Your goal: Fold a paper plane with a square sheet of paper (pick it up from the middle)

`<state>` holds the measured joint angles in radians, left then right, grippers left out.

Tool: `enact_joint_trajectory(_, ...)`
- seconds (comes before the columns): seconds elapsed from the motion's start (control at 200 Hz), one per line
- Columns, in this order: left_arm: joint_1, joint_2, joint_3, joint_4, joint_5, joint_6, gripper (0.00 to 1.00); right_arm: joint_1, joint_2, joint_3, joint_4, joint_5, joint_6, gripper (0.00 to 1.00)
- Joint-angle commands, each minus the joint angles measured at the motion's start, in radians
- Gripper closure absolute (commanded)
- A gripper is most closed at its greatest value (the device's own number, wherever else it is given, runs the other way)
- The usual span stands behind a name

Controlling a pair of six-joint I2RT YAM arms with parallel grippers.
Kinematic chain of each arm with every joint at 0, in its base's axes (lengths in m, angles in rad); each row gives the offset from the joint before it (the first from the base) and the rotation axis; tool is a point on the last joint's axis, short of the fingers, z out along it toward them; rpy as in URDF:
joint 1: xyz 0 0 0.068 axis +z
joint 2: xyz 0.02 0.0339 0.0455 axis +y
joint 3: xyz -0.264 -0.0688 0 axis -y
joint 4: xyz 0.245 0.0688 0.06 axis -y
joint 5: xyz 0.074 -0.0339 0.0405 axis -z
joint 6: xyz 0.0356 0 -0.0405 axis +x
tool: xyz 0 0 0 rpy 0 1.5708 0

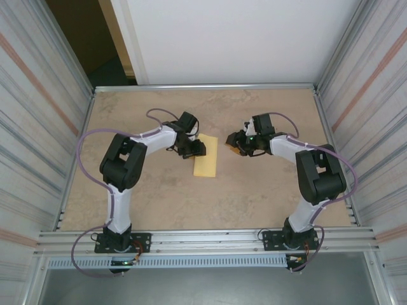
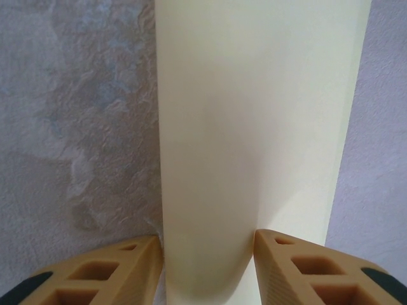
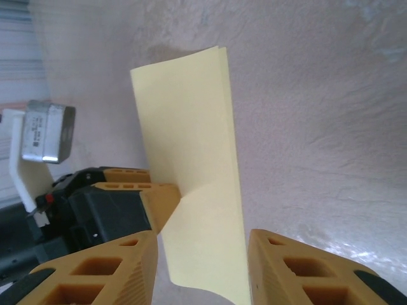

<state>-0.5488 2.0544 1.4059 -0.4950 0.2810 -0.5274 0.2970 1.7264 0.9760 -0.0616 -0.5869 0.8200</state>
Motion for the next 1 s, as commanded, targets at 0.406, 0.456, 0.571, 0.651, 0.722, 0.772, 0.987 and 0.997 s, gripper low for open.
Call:
enact_joint_trajectory(0.406, -0.041, 0.179, -0.040, -0.080, -0.031, -0.011, 0.55, 0.055, 0.031, 0.015, -0.033, 0.104, -0.002, 0.62)
enact_joint_trajectory(0.456, -0.041, 0.185, -0.036, -0.079, -0.024, -0.015, 0.54, 0.058, 0.039, 0.015, -0.024, 0.104, 0.004, 0.62)
enact_joint_trajectory(0.571, -0.043, 0.205, -0.030, -0.091, -0.029, -0.019, 0.54, 0.057, 0.051, 0.016, -0.019, 0.102, 0.007, 0.62)
enact_joint_trajectory(0.651, -0.043, 0.218, -0.032, -0.090, -0.025, -0.019, 0.53, 0.057, 0.057, 0.017, -0.017, 0.098, 0.006, 0.62)
enact_joint_trajectory(0.722, -0.043, 0.229, -0.030, -0.086, -0.015, -0.022, 0.53, 0.059, 0.056, 0.013, -0.013, 0.093, 0.006, 0.62)
enact_joint_trajectory(0.772, -0.044, 0.236, -0.027, -0.087, -0.013, -0.019, 0.53, 0.059, 0.055, 0.012, -0.010, 0.091, 0.005, 0.62)
enact_joint_trajectory(0.987, -0.045, 0.247, -0.028, -0.089, -0.016, -0.002, 0.53, 0.069, 0.059, 0.011, 0.011, 0.065, 0.005, 0.62)
enact_joint_trajectory(0.997, -0.045, 0.247, -0.028, -0.089, -0.016, -0.002, 0.53, 0.070, 0.059, 0.013, 0.012, 0.064, 0.004, 0.62)
